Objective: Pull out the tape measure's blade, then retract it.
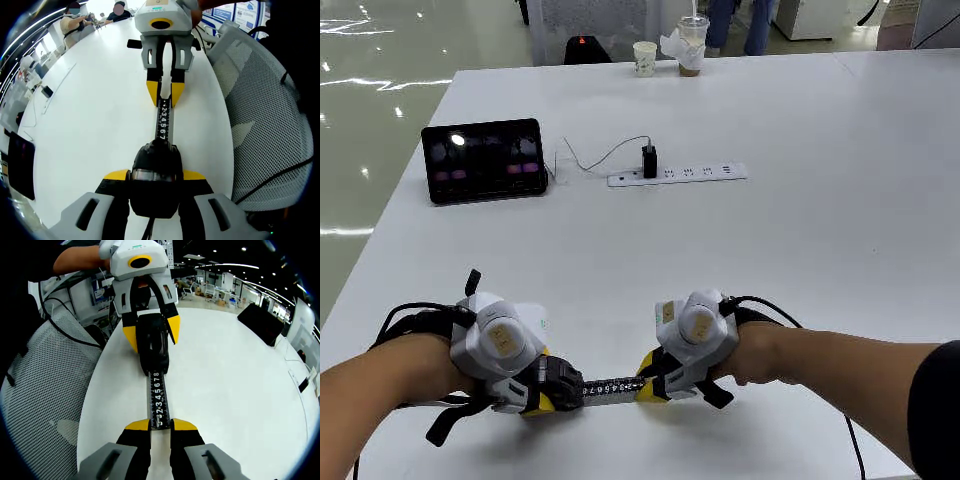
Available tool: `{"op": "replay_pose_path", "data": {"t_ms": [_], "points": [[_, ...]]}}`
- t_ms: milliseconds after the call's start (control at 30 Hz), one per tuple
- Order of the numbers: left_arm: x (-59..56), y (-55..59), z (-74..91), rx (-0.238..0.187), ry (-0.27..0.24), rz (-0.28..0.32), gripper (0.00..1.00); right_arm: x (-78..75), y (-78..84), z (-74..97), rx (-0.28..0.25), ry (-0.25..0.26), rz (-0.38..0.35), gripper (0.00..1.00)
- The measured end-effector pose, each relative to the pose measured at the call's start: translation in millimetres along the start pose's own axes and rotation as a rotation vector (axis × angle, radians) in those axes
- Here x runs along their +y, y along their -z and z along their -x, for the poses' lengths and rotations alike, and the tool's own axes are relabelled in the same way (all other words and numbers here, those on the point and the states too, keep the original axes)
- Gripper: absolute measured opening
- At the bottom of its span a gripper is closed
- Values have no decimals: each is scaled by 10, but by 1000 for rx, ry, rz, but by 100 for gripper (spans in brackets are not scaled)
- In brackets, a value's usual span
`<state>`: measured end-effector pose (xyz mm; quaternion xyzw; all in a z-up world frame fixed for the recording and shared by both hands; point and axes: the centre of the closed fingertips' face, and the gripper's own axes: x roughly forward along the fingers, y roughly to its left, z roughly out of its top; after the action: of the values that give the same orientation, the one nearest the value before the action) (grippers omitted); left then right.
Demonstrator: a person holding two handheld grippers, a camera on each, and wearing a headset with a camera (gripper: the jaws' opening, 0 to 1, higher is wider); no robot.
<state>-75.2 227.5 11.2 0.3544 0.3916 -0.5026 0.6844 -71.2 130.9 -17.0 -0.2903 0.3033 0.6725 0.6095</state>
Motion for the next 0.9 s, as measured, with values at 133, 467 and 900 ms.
{"op": "replay_pose_path", "data": {"t_ms": [133,467,900], "points": [[1,-1,-2,0,0,1,32,-2,15,17,1,2,1,11],[7,1,-6,0,-1,2,32,-6,54,58,5,1,5,10],[2,-4,-7,0,-2,2,32,-6,116,115,13,3,9,10]]}}
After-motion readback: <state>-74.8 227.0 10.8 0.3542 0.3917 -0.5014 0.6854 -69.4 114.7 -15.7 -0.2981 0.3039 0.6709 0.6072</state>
